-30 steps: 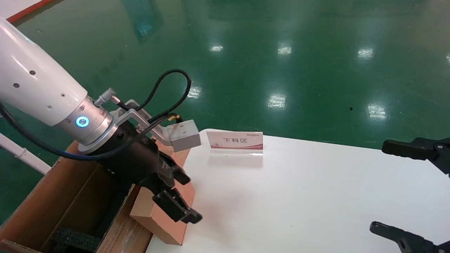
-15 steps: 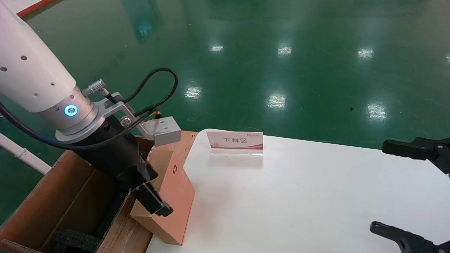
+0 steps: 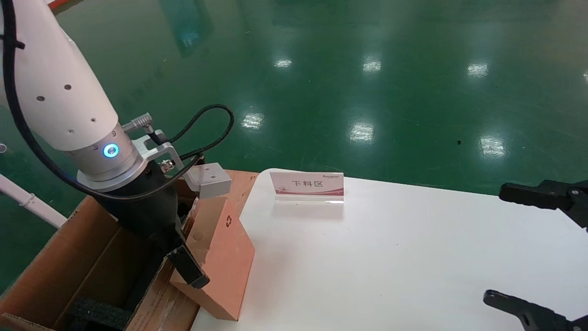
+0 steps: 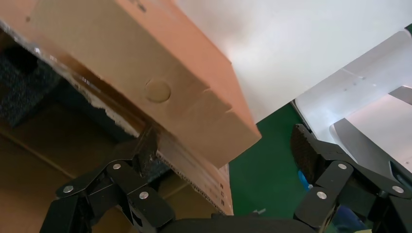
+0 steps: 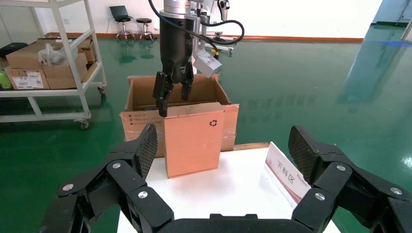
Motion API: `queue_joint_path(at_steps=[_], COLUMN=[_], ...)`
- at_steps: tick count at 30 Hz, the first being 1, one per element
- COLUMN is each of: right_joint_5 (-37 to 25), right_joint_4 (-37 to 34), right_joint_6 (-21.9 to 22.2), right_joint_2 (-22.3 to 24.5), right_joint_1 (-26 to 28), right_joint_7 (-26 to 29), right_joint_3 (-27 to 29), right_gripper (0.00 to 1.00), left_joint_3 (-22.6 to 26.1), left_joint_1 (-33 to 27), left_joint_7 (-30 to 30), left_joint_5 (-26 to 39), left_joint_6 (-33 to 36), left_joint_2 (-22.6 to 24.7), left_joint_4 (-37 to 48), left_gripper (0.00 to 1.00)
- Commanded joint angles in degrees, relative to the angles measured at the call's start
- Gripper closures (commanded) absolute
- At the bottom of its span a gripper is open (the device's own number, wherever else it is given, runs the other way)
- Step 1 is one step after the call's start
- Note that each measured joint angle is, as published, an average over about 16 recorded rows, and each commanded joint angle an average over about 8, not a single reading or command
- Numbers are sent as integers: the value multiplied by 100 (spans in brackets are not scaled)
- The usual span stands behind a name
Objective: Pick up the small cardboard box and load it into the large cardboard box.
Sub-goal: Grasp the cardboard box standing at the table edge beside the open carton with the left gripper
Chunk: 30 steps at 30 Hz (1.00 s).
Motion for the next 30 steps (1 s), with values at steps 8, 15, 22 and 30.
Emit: queue_joint_path(at_steps=[8,15,22,30], right_joint_5=[2,4,6,8], right_joint_4=[0,0,0,0], right_joint_6=[2,3,4,5], right_joint_2=[1,3,4,5], right_joint_1=[1,1,2,3], right_joint_7=[-2,-3,-4,-6], right_joint_3=[-4,-6,-9,-12], right_gripper=[0,0,0,0], left_joint_3=[263,323,382,416], left_joint_1=[51,208,378,520], left_joint_7=[-331,-444,-536,-699], left_joint_5=[69,162,291,431], left_joint_6=[-283,-538,-767,-1040], left_joint_2=[30,-4,-16,-32], left_joint_4=[1,4,7,9], left_gripper=[0,0,0,0])
